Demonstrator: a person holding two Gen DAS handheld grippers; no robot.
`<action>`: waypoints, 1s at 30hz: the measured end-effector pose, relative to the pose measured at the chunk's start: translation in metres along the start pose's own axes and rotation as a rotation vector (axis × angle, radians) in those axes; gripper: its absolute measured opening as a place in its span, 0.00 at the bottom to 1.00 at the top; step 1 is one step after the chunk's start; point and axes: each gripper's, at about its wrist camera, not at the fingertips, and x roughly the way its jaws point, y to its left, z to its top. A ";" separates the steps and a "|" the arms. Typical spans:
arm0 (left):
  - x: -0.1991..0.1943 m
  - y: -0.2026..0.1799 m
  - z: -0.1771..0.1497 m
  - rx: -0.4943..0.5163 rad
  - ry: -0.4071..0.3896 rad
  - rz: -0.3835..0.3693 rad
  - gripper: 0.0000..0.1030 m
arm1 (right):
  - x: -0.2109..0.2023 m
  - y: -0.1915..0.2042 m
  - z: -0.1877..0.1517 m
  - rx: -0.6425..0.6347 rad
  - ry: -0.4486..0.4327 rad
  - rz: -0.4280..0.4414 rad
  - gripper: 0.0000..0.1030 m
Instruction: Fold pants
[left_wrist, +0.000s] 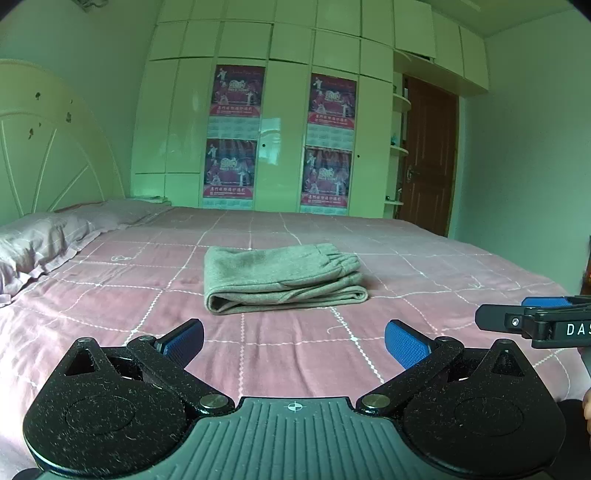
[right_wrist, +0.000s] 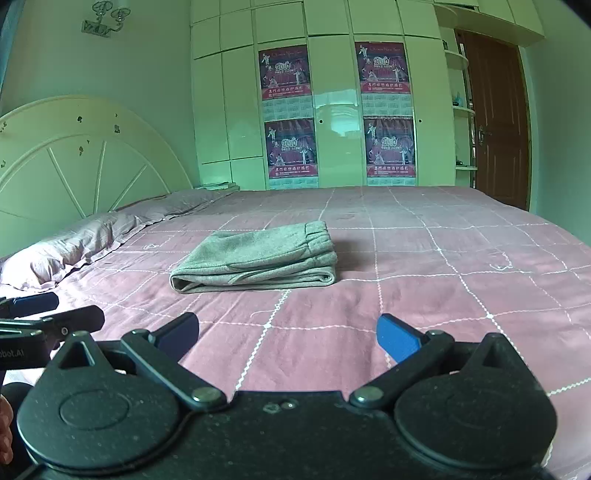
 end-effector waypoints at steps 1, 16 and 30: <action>0.000 0.002 0.001 -0.006 0.001 0.006 1.00 | 0.001 -0.001 -0.001 0.006 0.003 0.001 0.94; 0.001 0.011 0.000 -0.017 0.006 0.045 1.00 | 0.005 -0.002 -0.005 0.016 0.029 0.003 0.94; 0.002 0.009 -0.001 -0.014 0.001 0.042 1.00 | 0.000 -0.003 -0.003 0.011 0.013 0.000 0.94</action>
